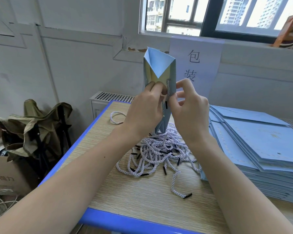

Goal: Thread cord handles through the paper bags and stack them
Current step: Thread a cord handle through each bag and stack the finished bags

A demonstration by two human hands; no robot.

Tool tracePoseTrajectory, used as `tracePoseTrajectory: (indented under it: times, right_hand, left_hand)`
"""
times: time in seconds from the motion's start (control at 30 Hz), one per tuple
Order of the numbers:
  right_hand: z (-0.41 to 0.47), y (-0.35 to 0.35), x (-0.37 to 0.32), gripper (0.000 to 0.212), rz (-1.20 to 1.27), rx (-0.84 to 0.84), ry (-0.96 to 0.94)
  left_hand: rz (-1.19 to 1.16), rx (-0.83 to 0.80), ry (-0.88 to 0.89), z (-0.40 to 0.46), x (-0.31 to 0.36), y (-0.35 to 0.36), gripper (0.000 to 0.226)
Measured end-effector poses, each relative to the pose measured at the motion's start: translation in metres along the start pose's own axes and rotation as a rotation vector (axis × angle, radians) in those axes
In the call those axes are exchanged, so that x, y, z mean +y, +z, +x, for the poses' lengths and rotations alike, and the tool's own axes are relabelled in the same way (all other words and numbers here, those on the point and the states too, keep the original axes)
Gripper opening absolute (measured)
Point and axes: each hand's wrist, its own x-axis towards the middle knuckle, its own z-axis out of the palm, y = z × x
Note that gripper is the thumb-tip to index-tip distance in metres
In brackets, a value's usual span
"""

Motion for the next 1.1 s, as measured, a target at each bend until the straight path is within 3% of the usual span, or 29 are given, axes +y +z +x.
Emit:
tracePoseTrajectory:
  times: [0.13, 0.4, 0.7, 0.9, 1.1]
  right_hand:
    - [0.0008, 0.0, -0.0014, 0.006, -0.006, 0.006, 0.003]
    - [-0.0028, -0.0015, 0.0008, 0.006, 0.05, -0.042, 0.016]
    - [-0.0037, 0.0003, 0.0003, 0.008, 0.06, -0.071, -0.007]
    - [-0.0034, 0.0016, 0.001, 0.006, 0.089, -0.078, -0.005]
    - [-0.0019, 0.0036, 0.0039, 0.01, 0.112, -0.06, 0.027]
  left_hand:
    - [-0.052, 0.061, -0.02, 0.0003, 0.0036, -0.0024, 0.015]
    - [-0.014, -0.012, -0.033, -0.0011, 0.0007, -0.0028, 0.003]
    - [-0.129, -0.015, -0.224, 0.0027, 0.0008, 0.0005, 0.04]
    - [-0.057, -0.017, -0.216, 0.0016, 0.0004, 0.003, 0.013]
    - [0.029, -0.052, -0.189, 0.0026, -0.0032, 0.0022, 0.013]
